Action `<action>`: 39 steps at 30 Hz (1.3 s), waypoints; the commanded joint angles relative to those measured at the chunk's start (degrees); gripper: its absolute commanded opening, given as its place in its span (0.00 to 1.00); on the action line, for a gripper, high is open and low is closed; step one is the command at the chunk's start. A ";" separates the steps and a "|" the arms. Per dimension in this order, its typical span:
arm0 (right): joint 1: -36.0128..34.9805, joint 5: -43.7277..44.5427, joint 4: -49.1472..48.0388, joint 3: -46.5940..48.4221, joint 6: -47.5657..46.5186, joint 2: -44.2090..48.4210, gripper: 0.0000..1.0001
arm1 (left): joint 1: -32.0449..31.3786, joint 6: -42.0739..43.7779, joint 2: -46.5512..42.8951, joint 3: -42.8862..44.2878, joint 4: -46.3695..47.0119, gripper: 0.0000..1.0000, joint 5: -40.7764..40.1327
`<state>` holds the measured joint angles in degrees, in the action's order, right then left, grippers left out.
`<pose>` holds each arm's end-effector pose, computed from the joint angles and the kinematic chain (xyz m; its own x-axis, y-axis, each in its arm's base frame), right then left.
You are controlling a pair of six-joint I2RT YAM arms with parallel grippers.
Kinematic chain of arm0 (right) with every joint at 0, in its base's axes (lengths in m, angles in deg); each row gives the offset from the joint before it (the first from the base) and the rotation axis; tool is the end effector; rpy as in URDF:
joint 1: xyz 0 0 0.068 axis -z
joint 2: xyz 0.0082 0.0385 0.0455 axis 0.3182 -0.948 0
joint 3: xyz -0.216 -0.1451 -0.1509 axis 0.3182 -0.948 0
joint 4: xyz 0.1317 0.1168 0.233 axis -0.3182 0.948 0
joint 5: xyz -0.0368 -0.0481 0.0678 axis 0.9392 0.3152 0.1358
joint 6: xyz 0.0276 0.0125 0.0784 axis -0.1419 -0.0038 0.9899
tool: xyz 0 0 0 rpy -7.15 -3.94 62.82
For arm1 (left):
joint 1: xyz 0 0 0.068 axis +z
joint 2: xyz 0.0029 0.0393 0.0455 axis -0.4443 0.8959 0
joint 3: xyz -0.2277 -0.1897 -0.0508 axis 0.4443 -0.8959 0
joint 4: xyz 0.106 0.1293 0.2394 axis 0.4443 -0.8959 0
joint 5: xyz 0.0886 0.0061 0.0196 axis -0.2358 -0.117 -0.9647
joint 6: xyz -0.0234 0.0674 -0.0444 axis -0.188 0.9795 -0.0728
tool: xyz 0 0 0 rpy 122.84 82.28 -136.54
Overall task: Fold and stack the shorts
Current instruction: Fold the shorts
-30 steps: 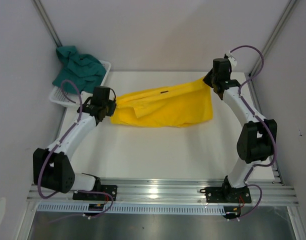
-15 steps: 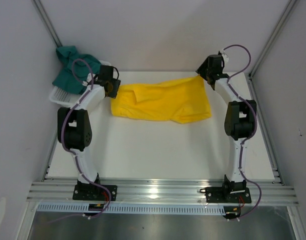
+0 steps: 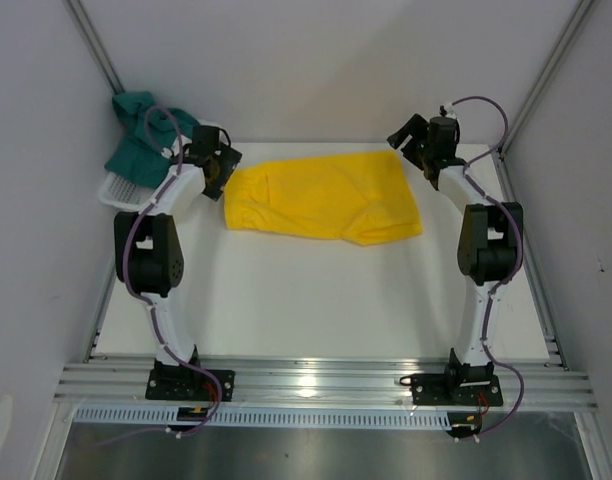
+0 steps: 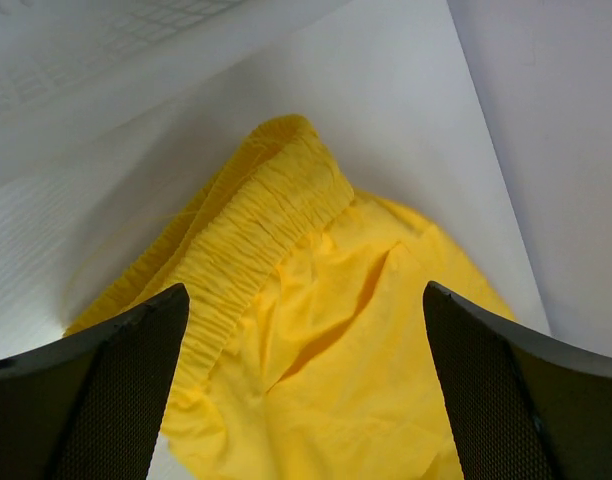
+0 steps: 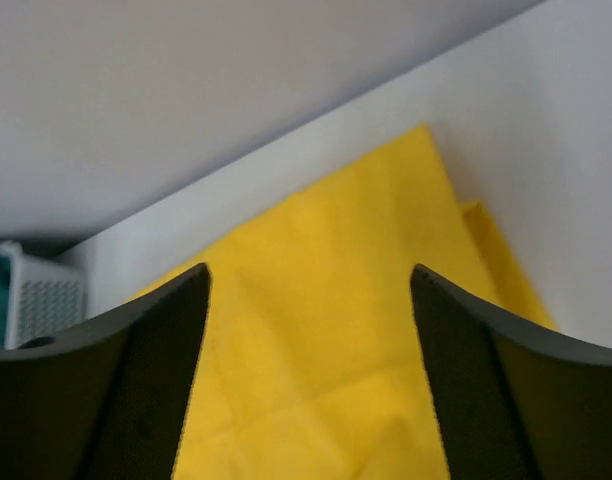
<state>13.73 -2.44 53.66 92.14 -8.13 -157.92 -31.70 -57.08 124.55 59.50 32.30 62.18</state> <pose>0.6091 0.0576 0.2412 -0.3922 0.5554 -0.7333 0.0855 0.8157 0.5721 0.5200 -0.0334 0.2340 -0.2686 -0.8681 -0.4175 -0.6910 0.4756 -0.5444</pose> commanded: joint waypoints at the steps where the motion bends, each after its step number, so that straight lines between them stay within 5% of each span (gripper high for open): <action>1: 2.00 -10.27 -12.69 -11.42 3.57 11.21 0.77 | 0.14 9.89 -8.38 -2.35 2.49 0.99 2.44; 6: 2.45 -23.64 -32.26 -30.57 18.41 15.09 0.43 | -0.04 14.64 -13.57 -12.72 10.33 0.99 5.96; 14: -4.93 -25.06 -45.90 -38.43 25.29 11.58 0.26 | -0.48 18.07 -4.80 -8.19 15.00 0.99 13.78; 27: -9.86 -16.11 -53.77 -52.40 27.59 7.44 0.17 | -1.62 17.11 6.90 -3.60 16.84 0.99 15.90; 39: 0.67 -14.43 -55.70 -58.39 25.73 7.09 0.19 | -1.53 19.57 12.52 0.62 13.86 0.99 12.30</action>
<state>11.55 -18.85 1.94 34.61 18.84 -150.55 -33.23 -39.61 135.04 58.61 48.04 75.97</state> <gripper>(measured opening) 0.186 0.991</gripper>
